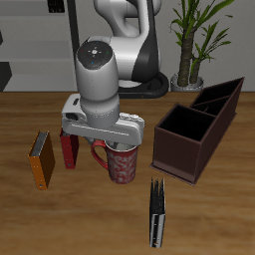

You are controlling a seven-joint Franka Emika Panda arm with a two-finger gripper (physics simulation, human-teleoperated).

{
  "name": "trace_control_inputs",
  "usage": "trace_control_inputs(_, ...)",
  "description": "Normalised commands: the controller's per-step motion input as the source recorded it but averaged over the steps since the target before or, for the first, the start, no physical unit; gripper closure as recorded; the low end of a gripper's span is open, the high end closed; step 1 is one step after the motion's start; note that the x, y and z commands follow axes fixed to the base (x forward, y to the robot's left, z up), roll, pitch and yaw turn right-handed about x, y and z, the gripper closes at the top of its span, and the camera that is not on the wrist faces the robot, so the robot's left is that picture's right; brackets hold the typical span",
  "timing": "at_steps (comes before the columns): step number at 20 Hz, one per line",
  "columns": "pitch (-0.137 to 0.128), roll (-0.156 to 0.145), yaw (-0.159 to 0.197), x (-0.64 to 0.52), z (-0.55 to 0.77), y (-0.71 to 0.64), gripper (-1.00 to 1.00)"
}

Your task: Place the red mug into the left desk caddy's left compartment

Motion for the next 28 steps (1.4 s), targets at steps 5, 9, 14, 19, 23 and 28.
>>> trace_control_inputs(5, -0.060, 0.141, 0.036, -0.54, 0.52, 0.25, 1.00)
trace_control_inputs(9, -0.092, 0.070, 0.093, -0.57, 0.54, 0.16, 1.00)
trace_control_inputs(14, -0.075, 0.007, 0.035, -0.44, 0.40, 0.03, 1.00)
trace_control_inputs(19, -0.066, -0.032, 0.045, -0.51, 0.34, 0.16, 1.00)
trace_control_inputs(23, -0.078, 0.016, 0.031, -0.62, 0.36, 0.31, 1.00)
trace_control_inputs(28, -0.048, 0.029, 0.037, -0.51, 0.22, 0.32, 1.00)
